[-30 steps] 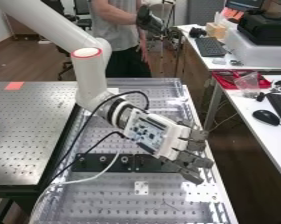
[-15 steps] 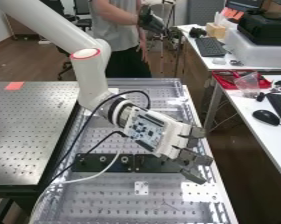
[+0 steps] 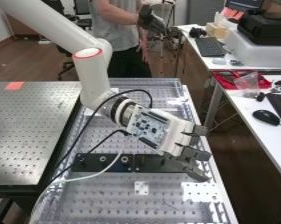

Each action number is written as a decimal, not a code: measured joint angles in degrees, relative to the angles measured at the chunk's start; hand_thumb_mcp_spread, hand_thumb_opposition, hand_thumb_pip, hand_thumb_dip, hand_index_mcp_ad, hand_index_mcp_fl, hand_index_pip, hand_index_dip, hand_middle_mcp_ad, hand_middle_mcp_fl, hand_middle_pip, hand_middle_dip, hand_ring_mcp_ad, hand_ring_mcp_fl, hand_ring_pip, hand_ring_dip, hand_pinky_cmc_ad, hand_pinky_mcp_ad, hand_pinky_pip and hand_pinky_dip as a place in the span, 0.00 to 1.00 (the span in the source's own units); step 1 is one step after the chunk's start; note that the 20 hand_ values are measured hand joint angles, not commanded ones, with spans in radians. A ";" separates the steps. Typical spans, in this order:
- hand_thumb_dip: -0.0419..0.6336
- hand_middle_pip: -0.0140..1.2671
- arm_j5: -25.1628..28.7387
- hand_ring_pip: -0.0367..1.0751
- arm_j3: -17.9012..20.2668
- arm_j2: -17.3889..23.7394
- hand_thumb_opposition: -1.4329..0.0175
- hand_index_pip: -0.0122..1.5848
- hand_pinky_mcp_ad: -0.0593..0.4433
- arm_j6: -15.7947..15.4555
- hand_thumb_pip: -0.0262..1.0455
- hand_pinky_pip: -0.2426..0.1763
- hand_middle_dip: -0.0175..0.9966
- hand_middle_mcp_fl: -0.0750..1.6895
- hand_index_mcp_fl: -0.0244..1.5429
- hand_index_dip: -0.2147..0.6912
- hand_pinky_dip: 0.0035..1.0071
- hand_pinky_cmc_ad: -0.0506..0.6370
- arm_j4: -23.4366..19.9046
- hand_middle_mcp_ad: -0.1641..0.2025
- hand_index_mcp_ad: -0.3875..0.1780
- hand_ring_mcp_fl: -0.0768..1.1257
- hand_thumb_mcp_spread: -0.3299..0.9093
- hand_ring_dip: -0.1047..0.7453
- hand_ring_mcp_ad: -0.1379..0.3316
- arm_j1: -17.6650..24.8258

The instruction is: Grab the chopstick and place it in the clear container

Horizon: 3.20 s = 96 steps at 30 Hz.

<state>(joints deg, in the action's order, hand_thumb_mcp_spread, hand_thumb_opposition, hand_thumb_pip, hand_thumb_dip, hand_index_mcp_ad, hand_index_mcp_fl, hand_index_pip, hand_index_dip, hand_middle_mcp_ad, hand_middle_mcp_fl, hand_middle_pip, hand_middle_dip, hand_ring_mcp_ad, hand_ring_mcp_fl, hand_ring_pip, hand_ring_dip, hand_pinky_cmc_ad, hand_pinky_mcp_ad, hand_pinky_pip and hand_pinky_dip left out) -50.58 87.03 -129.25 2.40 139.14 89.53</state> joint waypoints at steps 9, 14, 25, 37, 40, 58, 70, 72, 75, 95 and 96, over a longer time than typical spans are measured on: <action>0.44 0.41 -1.73 0.11 -0.40 0.12 0.26 0.68 0.71 -0.74 0.49 0.88 0.72 0.57 0.59 0.28 0.24 0.69 2.53 0.46 0.45 0.61 0.75 0.71 0.40 -0.40; 0.43 0.37 -2.10 0.11 -0.45 0.31 0.26 0.68 0.70 -1.15 0.50 0.81 0.66 0.55 0.58 0.28 0.29 0.67 2.86 0.46 0.45 0.56 0.74 0.71 0.41 -0.52; 0.44 0.40 -1.66 0.11 0.98 1.22 0.25 0.69 0.71 0.46 0.52 0.76 0.64 0.54 0.57 0.27 0.33 0.62 1.01 0.47 0.44 0.55 0.72 0.71 0.41 -0.84; 0.44 0.41 -1.71 0.11 3.08 0.75 0.34 0.61 0.71 12.27 0.63 0.77 0.63 0.54 0.51 0.28 0.34 0.60 -0.32 0.47 0.39 0.56 0.70 0.71 0.41 -1.34; 0.44 0.41 -2.13 0.11 2.79 0.53 0.36 0.52 0.71 12.85 0.64 0.76 0.63 0.54 0.47 0.28 0.34 0.58 0.23 0.47 0.39 0.56 0.69 0.71 0.41 -1.34; 0.45 0.40 -3.75 0.11 2.98 0.14 0.40 0.39 0.71 19.49 0.66 0.65 0.63 0.54 0.44 0.27 0.38 0.58 2.00 0.46 0.39 0.53 0.69 0.71 0.41 -1.40; 0.45 0.39 -3.53 0.11 4.93 0.12 0.40 0.49 0.71 23.75 0.67 0.63 0.63 0.49 0.43 0.27 0.37 0.57 0.23 0.46 0.39 0.49 0.69 0.71 0.41 -1.23; 0.45 0.39 -3.70 0.11 4.99 0.11 0.40 0.51 0.70 23.73 0.67 0.62 0.63 0.48 0.43 0.26 0.37 0.57 0.00 0.46 0.39 0.48 0.69 0.71 0.40 -1.18; 0.45 0.39 -4.21 0.10 5.04 0.11 0.40 0.54 0.71 23.80 0.67 0.62 0.63 0.45 0.43 0.26 0.37 0.57 -0.33 0.46 0.39 0.47 0.69 0.71 0.41 -1.17; 0.45 0.39 -4.95 0.10 5.32 0.43 0.43 0.55 0.70 24.98 0.70 0.58 0.63 0.40 0.42 0.25 0.37 0.54 -0.61 0.46 0.46 0.42 0.67 0.71 0.40 -1.15; 0.45 0.39 -4.95 0.10 5.31 0.43 0.43 0.56 0.70 24.90 0.70 0.58 0.63 0.40 0.42 0.25 0.37 0.54 -0.60 0.46 0.46 0.42 0.67 0.71 0.40 -1.15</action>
<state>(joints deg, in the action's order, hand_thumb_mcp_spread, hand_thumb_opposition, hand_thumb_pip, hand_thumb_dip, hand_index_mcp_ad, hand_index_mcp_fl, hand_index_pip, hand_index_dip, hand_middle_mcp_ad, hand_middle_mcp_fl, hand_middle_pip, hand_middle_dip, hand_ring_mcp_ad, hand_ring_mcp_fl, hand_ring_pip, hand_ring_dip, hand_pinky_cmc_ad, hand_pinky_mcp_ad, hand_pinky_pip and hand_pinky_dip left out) -55.53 92.34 -128.82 27.30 138.53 88.38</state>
